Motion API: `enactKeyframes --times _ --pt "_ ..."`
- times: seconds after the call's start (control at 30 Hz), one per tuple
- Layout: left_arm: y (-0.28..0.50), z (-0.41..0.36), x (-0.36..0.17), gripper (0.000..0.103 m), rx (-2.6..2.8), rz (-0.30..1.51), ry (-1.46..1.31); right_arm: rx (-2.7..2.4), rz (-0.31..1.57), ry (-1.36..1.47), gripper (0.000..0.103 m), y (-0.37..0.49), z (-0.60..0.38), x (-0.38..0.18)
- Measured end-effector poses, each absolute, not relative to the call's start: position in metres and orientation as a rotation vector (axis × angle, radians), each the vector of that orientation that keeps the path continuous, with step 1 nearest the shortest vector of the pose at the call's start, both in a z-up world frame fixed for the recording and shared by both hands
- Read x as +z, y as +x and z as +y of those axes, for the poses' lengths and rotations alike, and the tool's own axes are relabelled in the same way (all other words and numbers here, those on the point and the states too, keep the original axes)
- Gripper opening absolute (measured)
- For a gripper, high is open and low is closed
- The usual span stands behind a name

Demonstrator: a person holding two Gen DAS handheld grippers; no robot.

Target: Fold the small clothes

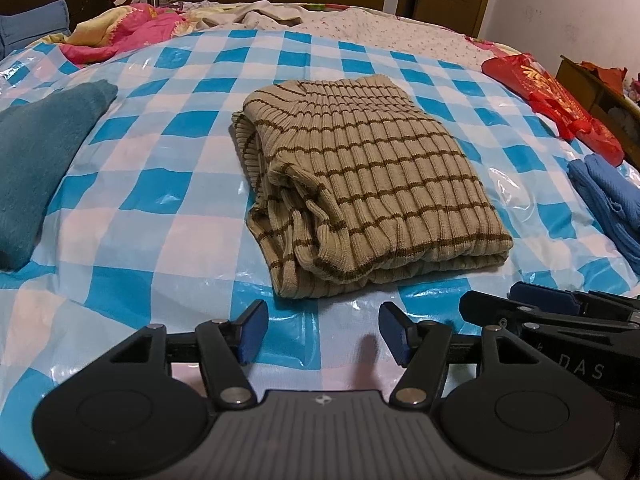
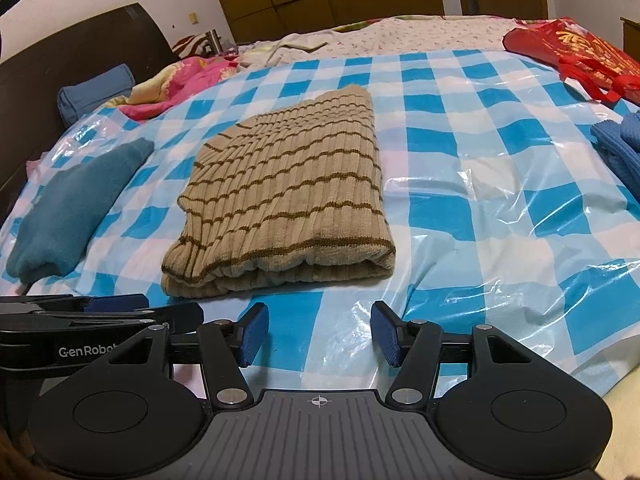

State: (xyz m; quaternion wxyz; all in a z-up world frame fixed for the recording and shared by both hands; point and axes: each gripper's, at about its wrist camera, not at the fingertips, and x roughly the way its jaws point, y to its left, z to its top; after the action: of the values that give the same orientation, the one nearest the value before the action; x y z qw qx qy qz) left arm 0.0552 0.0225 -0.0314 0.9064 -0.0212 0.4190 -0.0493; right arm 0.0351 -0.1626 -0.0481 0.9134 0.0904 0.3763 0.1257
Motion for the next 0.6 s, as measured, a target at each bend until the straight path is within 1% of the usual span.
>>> enactKeyframes --times 0.47,0.6 --pt "0.072 0.024 -0.013 0.072 -0.104 0.825 -0.053 0.242 0.742 0.204 0.057 0.054 -0.171 -0.036" --pt "0.081 0.022 -0.013 0.072 -0.104 0.821 -0.048 0.238 0.742 0.191 0.06 0.061 -0.171 -0.034"
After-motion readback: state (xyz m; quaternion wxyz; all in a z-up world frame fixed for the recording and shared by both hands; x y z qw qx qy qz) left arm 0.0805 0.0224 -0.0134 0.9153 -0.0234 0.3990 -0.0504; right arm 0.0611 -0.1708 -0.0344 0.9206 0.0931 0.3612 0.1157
